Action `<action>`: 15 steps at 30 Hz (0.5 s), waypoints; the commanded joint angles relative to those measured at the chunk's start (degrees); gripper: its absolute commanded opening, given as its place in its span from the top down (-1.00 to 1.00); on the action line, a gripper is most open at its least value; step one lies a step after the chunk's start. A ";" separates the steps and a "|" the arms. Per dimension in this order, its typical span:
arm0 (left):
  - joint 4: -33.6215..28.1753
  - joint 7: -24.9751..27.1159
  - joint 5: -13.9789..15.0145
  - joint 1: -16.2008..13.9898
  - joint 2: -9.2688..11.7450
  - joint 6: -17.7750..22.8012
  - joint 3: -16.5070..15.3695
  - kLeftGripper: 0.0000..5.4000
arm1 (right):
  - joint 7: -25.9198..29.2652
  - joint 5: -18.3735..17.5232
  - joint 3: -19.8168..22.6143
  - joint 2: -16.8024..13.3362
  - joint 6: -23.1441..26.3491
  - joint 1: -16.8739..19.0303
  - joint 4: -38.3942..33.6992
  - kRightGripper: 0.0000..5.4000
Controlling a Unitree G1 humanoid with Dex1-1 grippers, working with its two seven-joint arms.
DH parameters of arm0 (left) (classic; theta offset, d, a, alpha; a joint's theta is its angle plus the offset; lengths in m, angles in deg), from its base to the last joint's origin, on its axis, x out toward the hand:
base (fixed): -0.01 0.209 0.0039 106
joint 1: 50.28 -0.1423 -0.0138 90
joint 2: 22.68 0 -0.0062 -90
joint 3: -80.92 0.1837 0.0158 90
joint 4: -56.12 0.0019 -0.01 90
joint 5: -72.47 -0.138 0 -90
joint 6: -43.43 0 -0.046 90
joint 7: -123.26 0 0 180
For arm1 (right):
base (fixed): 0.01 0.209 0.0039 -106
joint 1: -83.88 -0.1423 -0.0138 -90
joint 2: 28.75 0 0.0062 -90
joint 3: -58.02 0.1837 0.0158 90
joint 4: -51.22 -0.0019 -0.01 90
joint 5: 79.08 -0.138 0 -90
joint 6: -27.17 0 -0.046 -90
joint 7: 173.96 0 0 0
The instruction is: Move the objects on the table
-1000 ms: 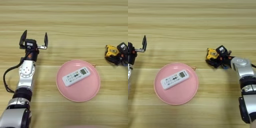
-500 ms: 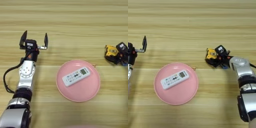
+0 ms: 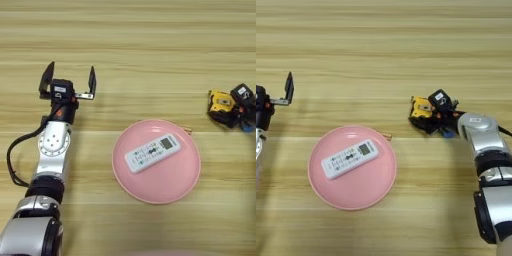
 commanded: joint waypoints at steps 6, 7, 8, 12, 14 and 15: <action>0.53 0.00 -0.20 0.40 0.16 -0.12 0.19 -1.00 | 1.97 -1.73 0.13 0.36 1.89 3.48 -14.17 -0.76; 0.55 0.01 -0.20 0.41 0.15 -0.13 0.21 -1.00 | 2.22 -1.97 -0.03 0.38 2.32 4.30 -16.80 -0.76; 0.60 0.00 -0.21 0.43 0.14 -0.15 0.23 -1.00 | 2.57 -2.29 -0.18 0.42 2.87 5.22 -19.60 -0.76; 0.68 -0.10 -0.22 0.46 0.12 -0.20 0.28 -1.00 | 3.06 -2.76 -0.90 0.62 5.55 8.32 -28.80 -0.76; 0.70 -0.15 -0.23 0.47 0.11 -0.23 0.32 -1.00 | 3.76 -3.26 -1.44 0.74 6.94 10.12 -34.04 -0.76; 0.69 -0.16 -0.23 0.47 0.10 -0.24 0.33 -1.00 | 4.21 -3.68 -1.80 0.75 7.65 11.07 -36.88 -0.76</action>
